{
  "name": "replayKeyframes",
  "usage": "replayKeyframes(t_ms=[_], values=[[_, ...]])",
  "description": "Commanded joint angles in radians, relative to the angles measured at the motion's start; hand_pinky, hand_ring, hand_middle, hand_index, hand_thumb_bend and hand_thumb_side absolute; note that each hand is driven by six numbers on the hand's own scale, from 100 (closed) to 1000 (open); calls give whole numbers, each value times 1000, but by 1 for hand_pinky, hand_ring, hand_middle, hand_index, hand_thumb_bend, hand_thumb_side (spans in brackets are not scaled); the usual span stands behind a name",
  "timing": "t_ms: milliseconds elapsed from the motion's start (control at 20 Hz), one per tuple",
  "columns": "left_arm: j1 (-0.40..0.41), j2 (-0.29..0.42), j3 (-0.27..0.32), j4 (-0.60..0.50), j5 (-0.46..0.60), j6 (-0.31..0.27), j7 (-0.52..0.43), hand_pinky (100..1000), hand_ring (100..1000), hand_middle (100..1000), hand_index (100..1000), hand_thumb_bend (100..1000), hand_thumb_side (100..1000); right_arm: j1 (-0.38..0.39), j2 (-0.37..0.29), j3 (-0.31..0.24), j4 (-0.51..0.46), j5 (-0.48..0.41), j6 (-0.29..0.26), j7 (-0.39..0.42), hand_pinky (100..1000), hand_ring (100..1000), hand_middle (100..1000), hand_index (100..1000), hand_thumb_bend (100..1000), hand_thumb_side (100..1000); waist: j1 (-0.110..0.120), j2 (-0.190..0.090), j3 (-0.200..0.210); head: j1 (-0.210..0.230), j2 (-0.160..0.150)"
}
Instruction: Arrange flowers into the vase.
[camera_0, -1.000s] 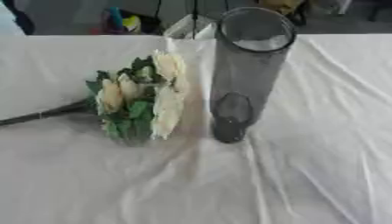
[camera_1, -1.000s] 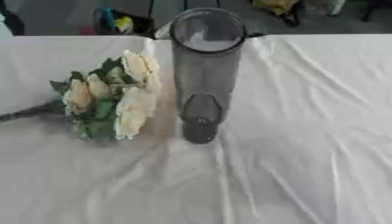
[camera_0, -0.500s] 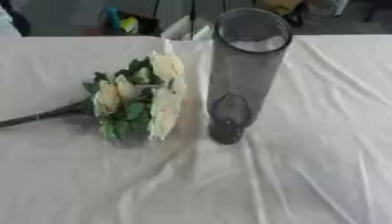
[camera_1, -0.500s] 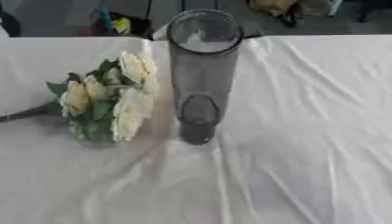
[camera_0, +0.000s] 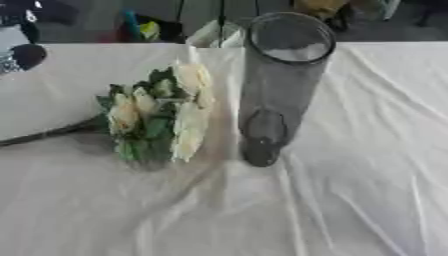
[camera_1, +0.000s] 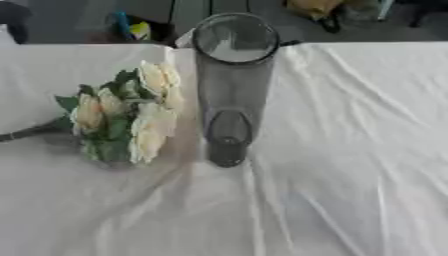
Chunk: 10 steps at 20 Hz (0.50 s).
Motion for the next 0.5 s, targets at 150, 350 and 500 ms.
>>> replayKeyframes(t_ms=[150,350,500], values=[[-34,-5,-27,14,-76,-200,-191,1000,1000,1000,1000,207,1000,-9,-11,-3,-20,-10,7,10,744,897,406,556,100,963,-1,-18,-4,7,-11],[-28,8,-32,5,-131,-208,-212,1000,1000,1000,1000,337,1000,-11,-11,-2,-20,-13,10,16,746,899,402,551,100,961,1,-15,-3,2,-13],[-14,17,-27,-7,-174,-191,-196,1000,1000,1000,1000,486,1000,-13,-9,-2,-20,-14,13,20,747,901,400,550,100,961,1,-13,1,-2,-13]])
